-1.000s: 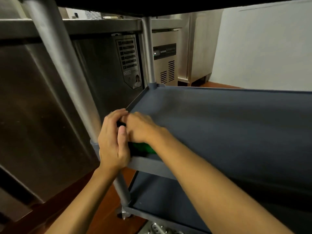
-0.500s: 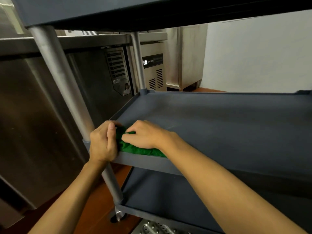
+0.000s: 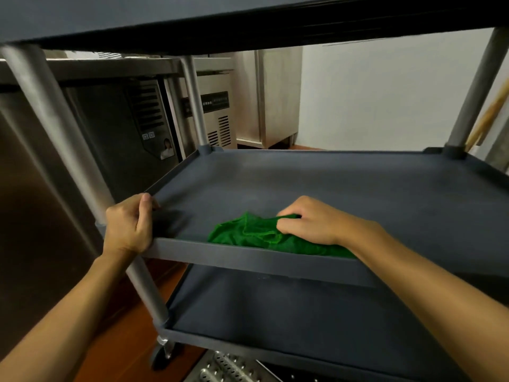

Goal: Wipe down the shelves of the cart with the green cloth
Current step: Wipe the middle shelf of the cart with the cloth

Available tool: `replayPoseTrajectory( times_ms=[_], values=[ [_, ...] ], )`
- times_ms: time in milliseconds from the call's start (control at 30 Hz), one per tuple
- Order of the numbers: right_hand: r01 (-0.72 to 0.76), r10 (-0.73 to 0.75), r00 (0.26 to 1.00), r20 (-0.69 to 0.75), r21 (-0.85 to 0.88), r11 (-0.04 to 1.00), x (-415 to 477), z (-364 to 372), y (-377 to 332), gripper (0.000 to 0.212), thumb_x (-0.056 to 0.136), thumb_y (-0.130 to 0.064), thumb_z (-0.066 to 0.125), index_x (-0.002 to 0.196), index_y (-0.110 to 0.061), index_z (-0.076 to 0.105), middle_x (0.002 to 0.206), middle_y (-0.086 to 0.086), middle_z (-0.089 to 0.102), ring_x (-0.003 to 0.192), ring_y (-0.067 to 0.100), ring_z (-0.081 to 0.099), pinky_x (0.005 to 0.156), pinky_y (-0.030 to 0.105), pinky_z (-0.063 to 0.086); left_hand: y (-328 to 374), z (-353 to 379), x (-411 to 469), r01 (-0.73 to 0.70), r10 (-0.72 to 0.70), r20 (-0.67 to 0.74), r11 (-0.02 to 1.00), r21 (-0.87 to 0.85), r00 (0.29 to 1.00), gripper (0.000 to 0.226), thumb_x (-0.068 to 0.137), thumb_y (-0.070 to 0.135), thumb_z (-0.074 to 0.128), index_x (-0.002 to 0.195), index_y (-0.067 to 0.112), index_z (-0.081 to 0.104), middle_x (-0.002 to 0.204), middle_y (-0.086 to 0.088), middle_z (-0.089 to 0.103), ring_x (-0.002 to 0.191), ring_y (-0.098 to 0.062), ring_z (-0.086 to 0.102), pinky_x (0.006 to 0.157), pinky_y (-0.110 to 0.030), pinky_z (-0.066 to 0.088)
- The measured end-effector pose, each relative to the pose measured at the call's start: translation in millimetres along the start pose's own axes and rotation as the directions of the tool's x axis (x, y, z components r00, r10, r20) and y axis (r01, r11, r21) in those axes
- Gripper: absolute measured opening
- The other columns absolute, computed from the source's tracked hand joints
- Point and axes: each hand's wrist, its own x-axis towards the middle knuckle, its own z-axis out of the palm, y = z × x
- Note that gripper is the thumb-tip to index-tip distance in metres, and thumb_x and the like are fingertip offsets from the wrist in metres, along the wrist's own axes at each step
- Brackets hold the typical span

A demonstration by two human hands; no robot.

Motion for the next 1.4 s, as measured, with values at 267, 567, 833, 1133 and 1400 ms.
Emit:
replayPoseTrajectory(
  times_ms=[267, 567, 833, 1133, 1400],
  values=[
    [-0.135, 0.137, 0.989, -0.052, 0.042, 0.990, -64.7, -47.8, 51.3, 0.042, 0.091, -0.016, 0.056, 0.051, -0.020, 0.042, 0.053, 0.000, 0.033, 0.049, 0.013, 0.030, 0.056, 0.034, 0.023, -3.0, 12.5, 12.2, 0.027, -0.038, 0.108, 0.995, 0.099, 0.993, 0.051, 0.104, 0.047, 0.025, 0.083, 0.017, 0.061, 0.074, -0.005, 0.062, 0.069, -0.020, 0.061, 0.062, -0.027, 0.047],
    [-0.135, 0.080, 0.974, -0.212, -0.258, 0.957, -77.2, -32.0, 50.0, 0.077, 0.057, -0.094, 0.052, 0.109, -0.040, 0.064, 0.112, -0.024, 0.056, 0.105, 0.000, 0.053, 0.091, 0.029, 0.045, 143.6, 61.7, -8.8, -0.163, 0.150, 0.248, 0.986, 0.032, 0.957, 0.048, 0.103, 0.047, 0.027, 0.099, 0.016, 0.063, 0.094, -0.003, 0.059, 0.087, -0.029, 0.061, 0.069, -0.041, 0.050],
    [-0.208, 0.078, 0.951, -0.299, -0.433, 0.877, -76.3, -26.1, 47.9, 0.031, 0.080, -0.042, 0.061, 0.109, -0.032, 0.058, 0.107, 0.002, 0.071, 0.099, 0.031, 0.064, 0.071, 0.035, 0.043, 283.3, 120.3, -22.6, -0.141, 0.216, 0.272, 0.952, -0.271, 0.938, 0.055, 0.103, 0.050, 0.022, 0.122, 0.015, 0.061, 0.113, -0.005, 0.065, 0.100, -0.027, 0.062, 0.086, -0.039, 0.049],
    [-0.258, 0.192, 0.944, -0.268, -0.241, 0.935, -101.2, -45.8, 61.8, 0.033, 0.071, -0.050, 0.070, 0.095, -0.032, 0.056, 0.087, -0.010, 0.067, 0.081, 0.012, 0.060, 0.072, 0.035, 0.047, 281.4, 125.2, -19.9, -0.114, 0.146, 0.338, 0.987, -0.114, 0.930, 0.075, 0.096, 0.067, 0.013, 0.128, 0.017, 0.058, 0.116, -0.015, 0.066, 0.101, -0.038, 0.061, 0.083, -0.043, 0.046],
    [-0.453, 0.398, 0.856, -0.329, -0.107, 0.885, -175.5, -90.7, 114.4, 0.052, 0.074, -0.045, 0.076, 0.122, -0.040, 0.057, 0.109, -0.020, 0.061, 0.096, 0.003, 0.058, 0.084, 0.034, 0.047, 281.2, 129.8, -19.1, -0.095, 0.106, 0.370, 0.994, -0.049, 0.923, 0.074, 0.097, 0.068, 0.017, 0.116, 0.015, 0.066, 0.102, -0.018, 0.069, 0.094, -0.040, 0.063, 0.083, -0.044, 0.048]
  ],
)
